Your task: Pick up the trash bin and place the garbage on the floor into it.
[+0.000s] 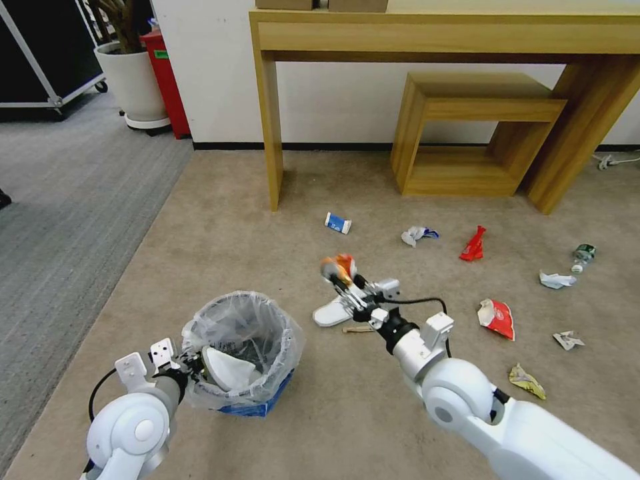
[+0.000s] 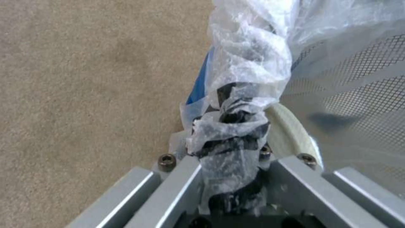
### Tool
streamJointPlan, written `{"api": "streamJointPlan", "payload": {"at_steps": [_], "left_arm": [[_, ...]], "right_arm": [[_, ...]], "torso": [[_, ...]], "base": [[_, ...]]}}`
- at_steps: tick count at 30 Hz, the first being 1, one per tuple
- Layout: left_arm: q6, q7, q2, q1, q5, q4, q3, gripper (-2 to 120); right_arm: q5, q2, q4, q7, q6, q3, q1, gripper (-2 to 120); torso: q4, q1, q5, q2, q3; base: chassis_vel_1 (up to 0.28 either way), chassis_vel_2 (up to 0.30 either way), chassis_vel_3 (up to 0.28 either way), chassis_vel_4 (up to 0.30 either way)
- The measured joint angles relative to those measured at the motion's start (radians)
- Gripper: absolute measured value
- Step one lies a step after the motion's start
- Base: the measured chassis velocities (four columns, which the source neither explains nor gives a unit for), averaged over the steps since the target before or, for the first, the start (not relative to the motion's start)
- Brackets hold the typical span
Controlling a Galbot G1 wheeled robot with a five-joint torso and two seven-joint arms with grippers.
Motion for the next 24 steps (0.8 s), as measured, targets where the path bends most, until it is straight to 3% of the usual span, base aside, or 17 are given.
{"api": "streamJointPlan", "payload": {"at_steps": [11,17,24], "left_arm": [[0.003,-0.005,-0.011,0.000,-0.001,-0.016,-0.001,0],[0.003,-0.005,-0.020,0.010,0.004,-0.028,-0.008,0],[0.003,-0.005,-0.026,0.021,0.009,-0.036,-0.017,0]], "right_arm": [[0.087,0.017,0.021,0.079,-0.088,-0.257,0.194,36],[0.126,0.091,-0.037,0.184,-0.146,-0.416,0.271,36],[0.124,0.172,-0.125,0.247,-0.173,-0.482,0.306,36]], "torso": [[0.0000,0.000,-0.0001,0.000,0.000],[0.0000,0.000,-0.0001,0.000,0.000],[0.0000,0.000,-0.0001,0.000,0.000]], "base": [[0.000,0.000,0.000,0.000],[0.000,0.000,0.000,0.000],[0.000,0.000,0.000,0.000]]}}
